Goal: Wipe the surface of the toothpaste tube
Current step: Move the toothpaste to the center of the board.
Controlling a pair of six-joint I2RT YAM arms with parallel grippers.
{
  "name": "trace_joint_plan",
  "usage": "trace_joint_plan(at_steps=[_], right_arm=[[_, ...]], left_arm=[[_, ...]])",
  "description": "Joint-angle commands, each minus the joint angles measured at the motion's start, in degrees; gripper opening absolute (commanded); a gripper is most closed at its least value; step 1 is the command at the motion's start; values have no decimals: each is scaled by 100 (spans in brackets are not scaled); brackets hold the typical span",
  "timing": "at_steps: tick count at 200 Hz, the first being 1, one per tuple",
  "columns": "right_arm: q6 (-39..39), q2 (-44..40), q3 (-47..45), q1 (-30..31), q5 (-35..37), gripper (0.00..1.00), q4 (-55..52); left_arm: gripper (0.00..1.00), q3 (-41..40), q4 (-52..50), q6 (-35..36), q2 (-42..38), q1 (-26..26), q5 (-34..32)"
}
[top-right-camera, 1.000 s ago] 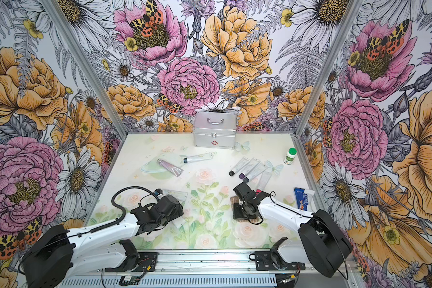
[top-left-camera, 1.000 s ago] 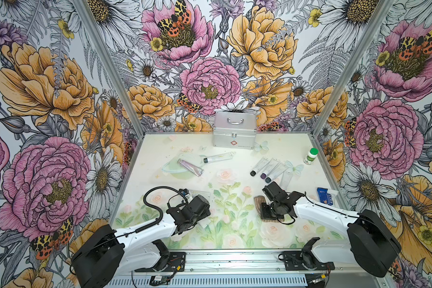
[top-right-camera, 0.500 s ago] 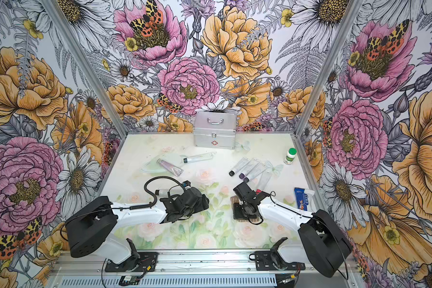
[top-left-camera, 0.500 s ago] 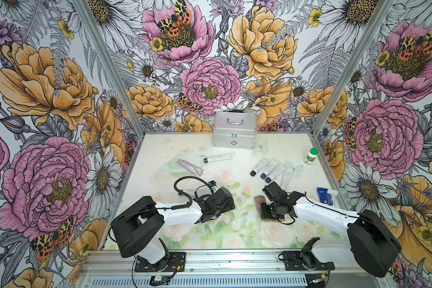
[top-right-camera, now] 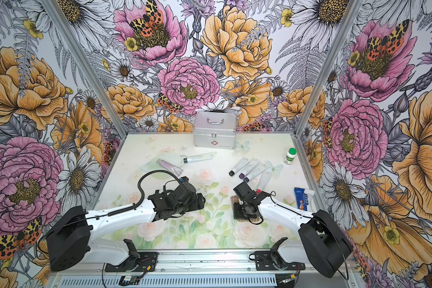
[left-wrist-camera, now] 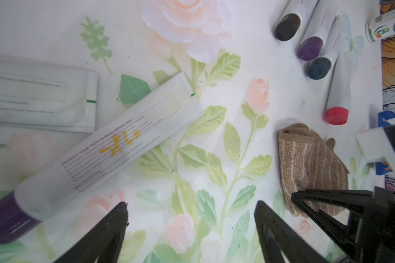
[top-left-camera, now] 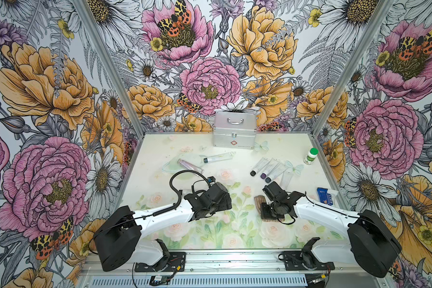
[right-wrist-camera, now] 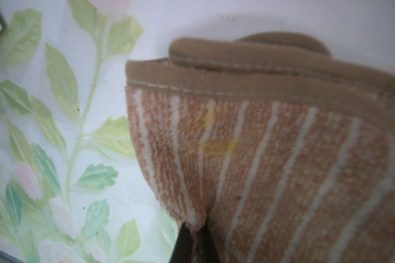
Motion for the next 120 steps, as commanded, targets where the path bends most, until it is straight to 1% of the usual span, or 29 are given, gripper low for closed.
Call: trace_joint_plan(at_steps=[1,24,47,94,120], right_arm=[[-93,-7,116,-33,111,0,-31],[-98,-1,134,-29,103,0,-26],[-87,-10,138,-33,111,0,-28],[-67,-62,92,-33,111,0,-26],[-58,-103,71,-33,111,0,-27]], left_arm=[[88,-146,-755,419,-595,366,-155],[88,-349,-921,696,-914,883,154],[89,-407,-924,949,-820,1195,361],[91,-324,-880,1297,-192,1374,178],[91,-302,-694,1494,141,1390,240]])
